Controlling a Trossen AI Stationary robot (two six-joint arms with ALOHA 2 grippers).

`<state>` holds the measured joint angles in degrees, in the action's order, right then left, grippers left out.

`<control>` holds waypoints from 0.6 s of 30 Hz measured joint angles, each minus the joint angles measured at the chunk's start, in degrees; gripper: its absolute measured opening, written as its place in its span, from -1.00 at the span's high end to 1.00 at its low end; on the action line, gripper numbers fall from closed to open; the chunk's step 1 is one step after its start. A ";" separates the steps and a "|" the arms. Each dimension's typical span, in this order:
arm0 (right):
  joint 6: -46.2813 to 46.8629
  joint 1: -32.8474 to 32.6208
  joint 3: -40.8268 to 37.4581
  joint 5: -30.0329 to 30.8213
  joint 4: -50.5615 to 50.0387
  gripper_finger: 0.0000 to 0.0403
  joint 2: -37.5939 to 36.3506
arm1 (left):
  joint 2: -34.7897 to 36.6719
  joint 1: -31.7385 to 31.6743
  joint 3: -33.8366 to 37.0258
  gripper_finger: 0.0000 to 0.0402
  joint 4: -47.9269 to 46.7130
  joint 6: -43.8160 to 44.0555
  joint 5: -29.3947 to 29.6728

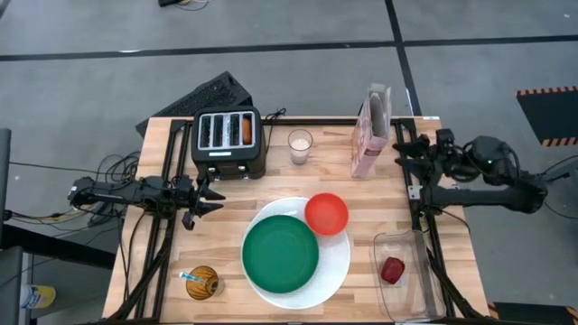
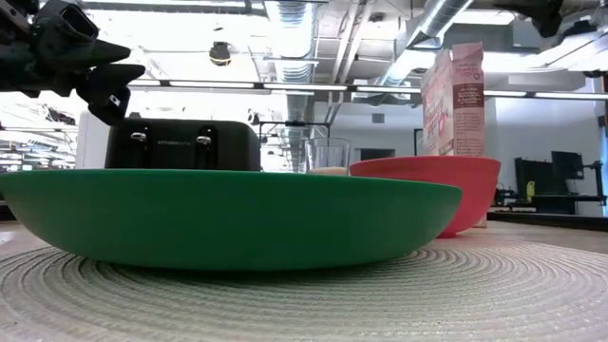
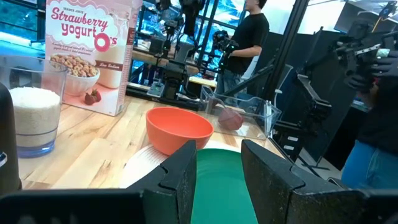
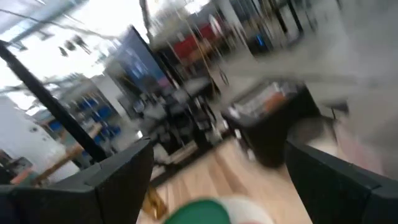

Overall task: Arrange a breakfast setting
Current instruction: Pour the cereal into the orange bowl

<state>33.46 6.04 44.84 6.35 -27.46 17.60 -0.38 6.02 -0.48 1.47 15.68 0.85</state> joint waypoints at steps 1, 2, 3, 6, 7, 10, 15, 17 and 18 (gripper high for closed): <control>1.68 0.00 0.95 -0.02 -2.16 -0.87 1.30 | 0.00 0.00 -0.01 0.44 0.01 0.00 0.01; 3.40 0.00 1.71 -0.04 -4.18 -0.87 2.38 | 0.00 0.00 -0.01 0.44 0.00 0.00 0.00; 5.33 0.00 2.34 -0.07 -6.39 -0.87 3.42 | 0.01 0.00 0.01 0.44 0.01 0.00 -0.01; 11.07 0.00 3.61 -0.09 -12.23 -0.87 5.58 | 0.00 0.00 -0.01 0.44 0.01 0.00 0.01; 12.98 0.00 3.76 -0.11 -13.97 -0.87 6.13 | 0.00 0.00 -0.01 0.44 0.00 0.00 0.00; 18.78 0.00 3.81 -1.20 -19.37 -0.87 7.24 | 0.01 0.00 0.01 0.44 0.00 0.00 0.01; 23.76 -0.02 3.81 -3.37 -23.97 -0.87 8.81 | 0.00 0.00 0.00 0.44 0.01 0.00 0.00; 25.24 -0.02 3.81 -3.37 -24.27 -0.87 9.38 | 0.00 0.00 0.01 0.44 -0.01 0.00 0.01; 25.88 -0.02 3.81 -3.37 -24.45 -0.87 9.76 | 0.00 0.00 0.01 0.44 0.00 0.00 0.00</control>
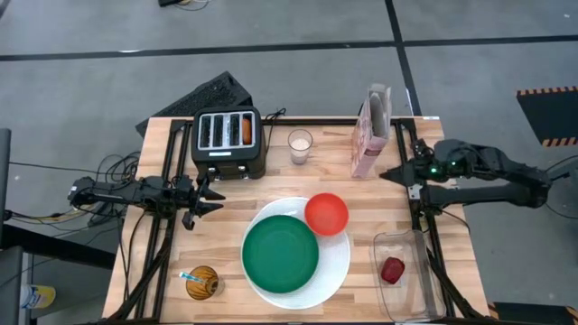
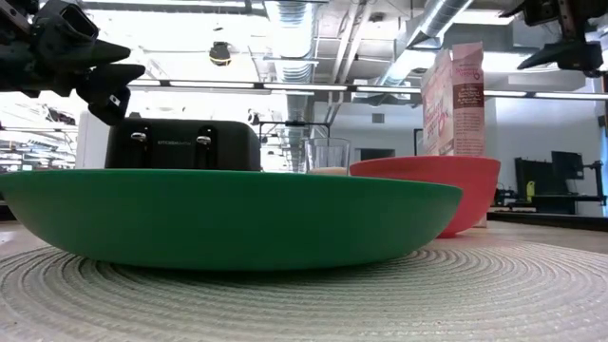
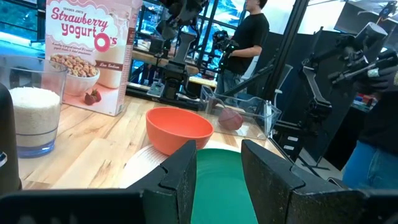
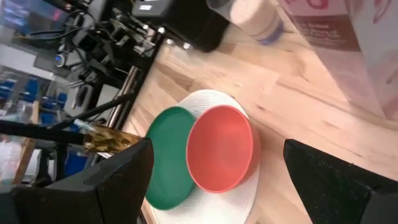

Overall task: Arrange a breakfast setting
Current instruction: Pour the cereal into the orange bowl

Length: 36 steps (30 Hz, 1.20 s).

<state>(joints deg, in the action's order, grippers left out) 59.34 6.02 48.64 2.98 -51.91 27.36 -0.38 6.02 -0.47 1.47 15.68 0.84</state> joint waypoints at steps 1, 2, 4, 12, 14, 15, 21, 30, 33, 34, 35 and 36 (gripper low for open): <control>0.70 0.00 0.00 0.00 -0.17 -0.87 0.46 | 0.01 0.00 -0.02 0.44 -0.02 0.00 0.02; 1.34 0.00 0.00 0.00 -0.31 -0.87 0.98 | 0.02 0.00 0.00 0.44 -0.02 0.00 0.02; 2.45 0.00 0.00 0.00 -0.76 -0.87 2.15 | 0.00 0.00 -0.01 0.44 -0.02 0.00 0.02; 6.79 0.00 0.00 -0.07 -2.43 -0.87 7.42 | 0.00 0.00 -0.02 0.44 -0.01 0.00 0.02; 6.84 0.00 0.00 -0.01 -2.37 -0.88 8.94 | 0.02 0.00 -0.01 0.44 0.00 0.00 0.02; 6.83 0.00 0.00 0.24 -2.35 -0.88 9.88 | 0.01 0.00 -0.01 0.44 -0.02 0.00 0.02; 2.50 0.00 -0.02 1.08 -2.05 -0.95 14.46 | 0.02 0.00 -0.02 0.44 -0.01 0.00 0.02; 5.78 -2.06 0.33 3.45 -1.06 -0.98 16.91 | 0.02 0.00 -0.01 0.44 -0.02 -0.01 0.00; 8.61 -5.02 2.13 7.75 -0.99 -0.99 17.04 | 0.00 0.00 0.00 0.44 0.00 0.00 0.00; 9.67 -6.13 2.94 9.66 -1.02 -0.99 17.30 | 0.02 0.00 -0.02 0.44 -0.02 0.00 0.00; 10.67 -7.33 3.93 11.44 -1.30 -0.99 17.57 | 0.01 0.00 -0.01 0.44 -0.01 0.00 0.01; 11.79 -8.44 4.99 13.00 -1.90 -0.99 18.03 | 0.01 0.00 -0.02 0.44 -0.01 0.00 0.00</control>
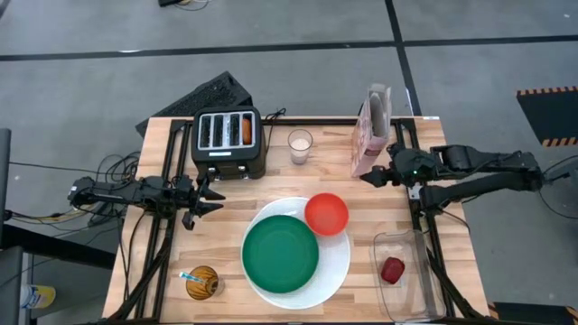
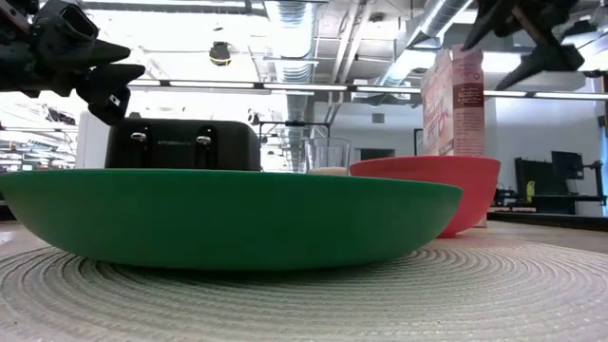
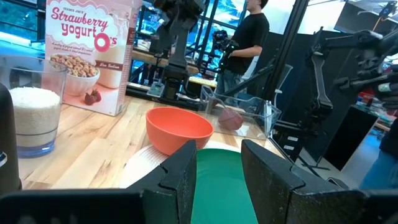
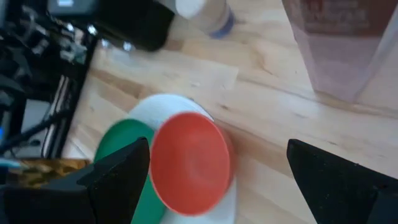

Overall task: Arrange a breakfast setting
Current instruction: Pour the cereal into the orange bowl

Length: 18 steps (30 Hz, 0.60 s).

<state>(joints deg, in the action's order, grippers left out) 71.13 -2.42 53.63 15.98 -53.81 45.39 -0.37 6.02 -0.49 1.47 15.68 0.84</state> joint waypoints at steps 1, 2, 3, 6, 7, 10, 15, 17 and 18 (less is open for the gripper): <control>1.19 -1.14 1.08 1.37 -0.83 -0.99 0.71 | -0.01 0.00 0.02 0.44 -0.01 0.00 0.01; 2.51 -2.22 2.35 2.44 -2.03 -0.99 1.58 | 0.00 0.00 0.00 0.44 -0.01 0.00 0.01; 3.92 -3.31 3.65 3.33 -3.26 -0.99 2.58 | -0.01 0.00 0.00 0.44 -0.01 0.00 0.02; 8.23 -6.20 7.58 5.26 -8.65 -0.99 6.36 | 0.01 0.00 0.00 0.44 0.00 0.00 0.00; 9.45 -6.98 8.82 6.05 -10.19 -0.99 7.70 | 0.01 0.00 0.00 0.44 0.01 0.00 0.02; 11.78 -8.86 11.50 9.44 -13.42 -0.99 11.55 | 0.01 0.00 0.00 0.44 0.00 0.00 0.01; 14.29 -9.50 12.60 15.27 -14.59 -0.99 16.31 | -0.01 0.00 0.00 0.44 -0.01 0.00 0.02; 16.23 -9.43 12.60 16.87 -15.98 -0.99 18.00 | 0.01 0.00 0.02 0.44 0.00 0.00 0.01; 17.27 -9.43 12.60 17.51 -16.99 -0.99 18.78 | -0.01 0.00 0.02 0.44 -0.01 0.00 0.01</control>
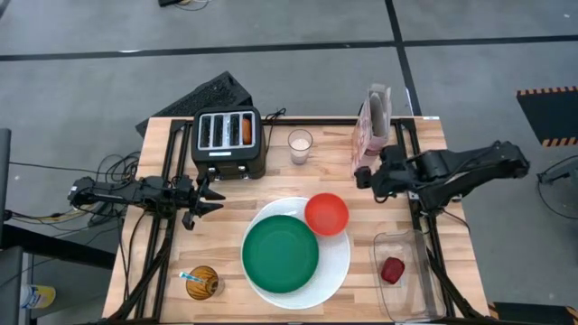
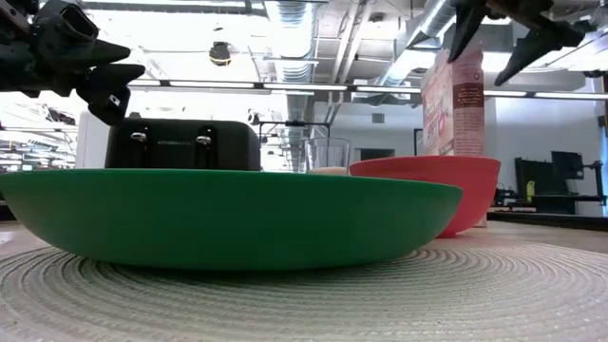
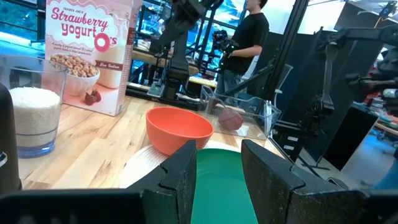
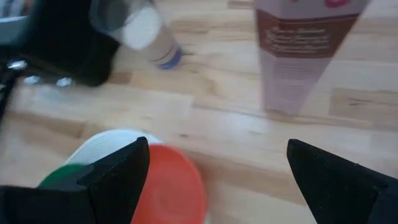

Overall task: Arrange a breakfast setting
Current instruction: Pour the cereal into the orange bowl

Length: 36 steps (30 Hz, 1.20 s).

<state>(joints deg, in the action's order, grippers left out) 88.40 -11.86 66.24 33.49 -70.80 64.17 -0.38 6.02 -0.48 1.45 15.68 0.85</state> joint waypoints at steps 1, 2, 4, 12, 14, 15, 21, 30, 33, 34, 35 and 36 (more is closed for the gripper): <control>1.00 0.00 0.00 0.61 -1.01 -0.99 0.80 | 0.01 0.00 -0.02 0.44 0.00 0.00 0.00; 1.88 0.00 0.00 1.34 -1.71 -0.99 1.64 | 0.01 0.00 -0.01 0.44 0.01 0.00 0.01; 3.45 0.00 0.02 2.84 -3.34 -0.99 3.46 | 0.00 0.00 0.00 0.44 0.00 0.00 -0.01; 9.79 -2.20 0.02 14.85 -8.49 -0.99 11.20 | 0.01 0.00 0.00 0.44 0.02 0.00 0.00; 13.74 -3.10 0.02 15.39 -10.37 -0.99 12.80 | 0.02 0.00 -0.02 0.44 0.00 0.00 0.02; 15.78 -3.51 0.02 15.54 -11.40 -0.99 13.48 | 0.02 0.00 -0.02 0.44 0.02 0.00 0.00; 26.66 -6.81 0.02 17.74 -17.89 -0.99 17.71 | 0.01 0.01 -0.02 0.44 0.00 0.00 0.01; 36.44 -11.95 -5.55 21.84 -18.27 -0.99 21.54 | 0.00 0.00 0.00 0.44 0.01 0.00 0.02; 36.23 -12.12 -8.21 22.56 -15.59 -0.99 21.39 | 0.02 0.00 -0.01 0.44 0.00 0.00 -0.01; 36.09 -12.02 -9.27 22.63 -14.52 -0.99 21.39 | 0.00 0.00 -0.01 0.44 0.00 0.00 0.01; 36.21 -12.00 -10.16 22.80 -13.91 -0.99 21.39 | 0.02 0.00 -0.02 0.44 0.00 0.00 -0.01; 36.17 -11.96 -10.85 23.07 -13.42 -0.99 21.39 | 0.00 0.00 -0.02 0.44 0.00 0.00 0.01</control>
<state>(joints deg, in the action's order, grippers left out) 124.57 -23.82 55.39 56.55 -84.22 85.56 -0.38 6.02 -0.49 1.45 15.68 0.86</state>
